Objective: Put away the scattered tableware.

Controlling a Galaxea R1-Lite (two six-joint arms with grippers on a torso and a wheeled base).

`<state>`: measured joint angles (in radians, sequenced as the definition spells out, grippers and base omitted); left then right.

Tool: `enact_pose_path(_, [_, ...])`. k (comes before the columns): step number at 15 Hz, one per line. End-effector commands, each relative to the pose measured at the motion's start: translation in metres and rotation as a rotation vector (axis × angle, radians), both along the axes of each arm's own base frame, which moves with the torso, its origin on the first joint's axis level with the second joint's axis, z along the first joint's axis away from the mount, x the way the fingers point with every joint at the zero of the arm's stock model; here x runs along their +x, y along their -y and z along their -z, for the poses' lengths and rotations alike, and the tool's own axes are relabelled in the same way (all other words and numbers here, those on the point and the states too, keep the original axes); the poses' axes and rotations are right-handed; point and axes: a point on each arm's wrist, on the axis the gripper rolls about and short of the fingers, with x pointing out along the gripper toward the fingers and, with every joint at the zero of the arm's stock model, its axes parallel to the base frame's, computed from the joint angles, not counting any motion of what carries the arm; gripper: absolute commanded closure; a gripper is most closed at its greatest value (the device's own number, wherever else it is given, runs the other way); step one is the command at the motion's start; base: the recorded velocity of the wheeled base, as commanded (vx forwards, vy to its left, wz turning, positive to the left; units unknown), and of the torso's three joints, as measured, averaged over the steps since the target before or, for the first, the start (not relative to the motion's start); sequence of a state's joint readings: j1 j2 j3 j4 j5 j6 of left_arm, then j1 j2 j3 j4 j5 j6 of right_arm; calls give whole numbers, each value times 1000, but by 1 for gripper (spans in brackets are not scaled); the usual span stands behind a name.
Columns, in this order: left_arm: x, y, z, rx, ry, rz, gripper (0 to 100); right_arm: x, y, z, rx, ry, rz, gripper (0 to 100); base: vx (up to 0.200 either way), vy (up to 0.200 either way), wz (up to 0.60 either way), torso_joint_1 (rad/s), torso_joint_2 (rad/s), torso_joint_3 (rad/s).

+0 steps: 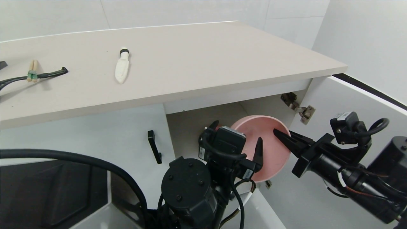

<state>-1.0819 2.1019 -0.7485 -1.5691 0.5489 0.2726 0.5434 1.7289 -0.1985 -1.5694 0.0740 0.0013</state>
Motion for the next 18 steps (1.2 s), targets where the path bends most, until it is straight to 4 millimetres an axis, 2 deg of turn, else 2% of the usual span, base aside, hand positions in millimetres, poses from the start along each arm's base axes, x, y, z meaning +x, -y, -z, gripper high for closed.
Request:
enact_pose_path(1, [-11, -18, -12, -16, 1, 92, 0, 1, 1, 1, -2, -5, 7, 100, 0, 0, 0, 0, 0, 0])
enact_pose_path(4, [-19, -37, -20, -46, -12, 203, 0, 1, 1, 1, -2, -3, 7, 100, 0, 0, 0, 0, 0, 0])
enact_pose_path(5, [-18, -52, -21, -36, -21, 257, 0, 1, 1, 1, -2, -5, 8, 100, 0, 0, 0, 0, 0, 0])
enact_pose_path(10, [-4, -102, -22, -18, -48, 406, 0, 1, 2, 3, -8, -14, 10, 100, 0, 0, 0, 0, 0, 0])
enact_pose_path(12, [-12, -115, -21, -22, -81, 480, 0, 1, 3, 5, -12, -20, 13, 100, 0, 0, 0, 0, 0, 0])
enact_pose_path(14, [-20, -137, -19, -16, -121, 595, 0, 3, 4, 8, -18, -31, 22, 100, 0, 0, 0, 0, 0, 0])
enact_pose_path(15, [-22, -158, -17, 8, -129, 652, 0, 3, 4, 8, -19, -32, 22, 100, 0, 0, 0, 0, 0, 0])
enact_pose_path(18, [-31, -188, -15, 50, -125, 740, 0, 2, 4, 9, -21, -36, 22, 100, 0, 0, 0, 0, 0, 0])
